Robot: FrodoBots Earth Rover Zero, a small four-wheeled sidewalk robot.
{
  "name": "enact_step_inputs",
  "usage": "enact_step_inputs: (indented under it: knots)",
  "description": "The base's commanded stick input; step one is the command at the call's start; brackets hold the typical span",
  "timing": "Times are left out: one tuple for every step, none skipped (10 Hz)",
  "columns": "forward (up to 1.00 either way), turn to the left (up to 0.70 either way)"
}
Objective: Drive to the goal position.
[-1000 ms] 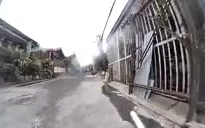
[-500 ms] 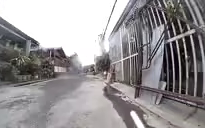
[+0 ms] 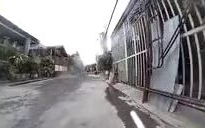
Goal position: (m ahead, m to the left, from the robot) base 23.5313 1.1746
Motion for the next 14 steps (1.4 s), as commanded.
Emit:
enact_step_inputs:
  knots:
    - [0.7, 0.35]
    - [0.7, 0.35]
    - [0.7, 0.35]
    - [0.7, 0.08]
    - [0.7, 0.06]
    - [0.7, 0.05]
    - [0.7, 0.05]
    - [0.7, 0.05]
    - [0.7, 0.01]
    - [0.7, 0.0]
    - [0.7, 0.0]
    - [0.7, 0.0]
    - [0.7, 0.0]
    - [0.7, 0.01]
